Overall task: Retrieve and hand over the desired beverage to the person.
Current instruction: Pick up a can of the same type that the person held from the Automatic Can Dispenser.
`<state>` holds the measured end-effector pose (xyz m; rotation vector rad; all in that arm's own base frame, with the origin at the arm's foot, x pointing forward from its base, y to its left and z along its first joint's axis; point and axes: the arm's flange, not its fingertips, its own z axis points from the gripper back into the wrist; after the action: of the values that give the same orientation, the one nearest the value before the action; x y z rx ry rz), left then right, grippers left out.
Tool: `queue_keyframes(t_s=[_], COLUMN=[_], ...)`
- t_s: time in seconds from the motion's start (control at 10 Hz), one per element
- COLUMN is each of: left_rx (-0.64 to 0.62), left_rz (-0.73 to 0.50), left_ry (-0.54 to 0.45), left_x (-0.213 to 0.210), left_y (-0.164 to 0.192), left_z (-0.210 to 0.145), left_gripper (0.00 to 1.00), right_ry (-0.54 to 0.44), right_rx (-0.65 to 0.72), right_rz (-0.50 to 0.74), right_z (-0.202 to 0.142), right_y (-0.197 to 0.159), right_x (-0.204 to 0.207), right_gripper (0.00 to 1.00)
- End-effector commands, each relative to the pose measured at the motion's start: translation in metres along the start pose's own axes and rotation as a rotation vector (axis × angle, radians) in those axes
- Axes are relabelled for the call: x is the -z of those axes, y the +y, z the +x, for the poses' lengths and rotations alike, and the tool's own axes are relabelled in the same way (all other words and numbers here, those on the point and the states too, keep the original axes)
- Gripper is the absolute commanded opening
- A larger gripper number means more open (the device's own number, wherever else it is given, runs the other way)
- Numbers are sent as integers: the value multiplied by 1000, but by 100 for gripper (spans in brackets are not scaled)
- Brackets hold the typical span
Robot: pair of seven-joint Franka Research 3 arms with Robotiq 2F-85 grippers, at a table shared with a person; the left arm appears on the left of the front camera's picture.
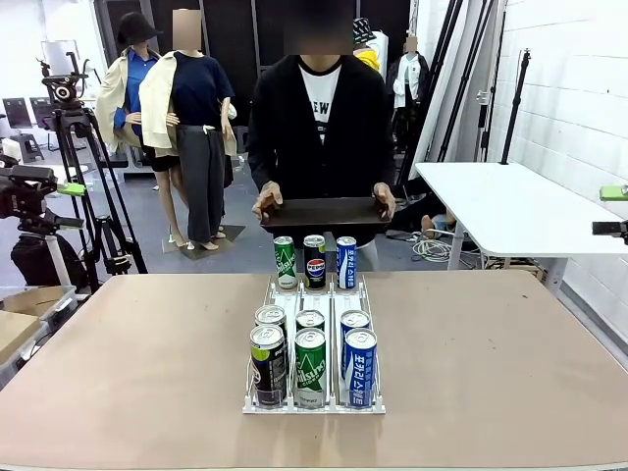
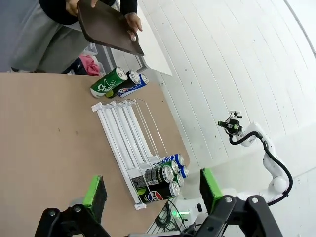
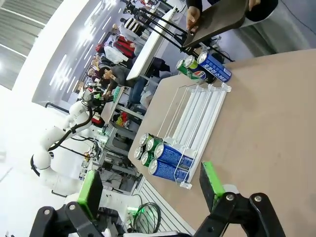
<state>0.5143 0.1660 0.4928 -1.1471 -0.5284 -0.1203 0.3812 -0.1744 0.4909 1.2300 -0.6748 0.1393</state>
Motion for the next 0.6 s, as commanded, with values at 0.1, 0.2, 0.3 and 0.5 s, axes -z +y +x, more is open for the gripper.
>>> queue_keyframes(t_s=[0.1,0.2,0.3,0.5], left_rx=[-16,-16,-16,-16], left_rz=[-18,-18,-18,-18], left_ry=[-7,-7,-7,-7], left_x=[-2,-2,-2,-2], left_y=[0,0,0,0], left_z=[0,0,0,0], left_gripper=[100,100,100,100], right_ry=[-4,-4,-4,-4], right_rx=[-8,-8,-8,-8], right_rz=[9,9,9,9], right_z=[-1,-1,-1,-1], right_y=[2,2,2,2], right_x=[0,0,0,0], right_gripper=[100,100,100,100])
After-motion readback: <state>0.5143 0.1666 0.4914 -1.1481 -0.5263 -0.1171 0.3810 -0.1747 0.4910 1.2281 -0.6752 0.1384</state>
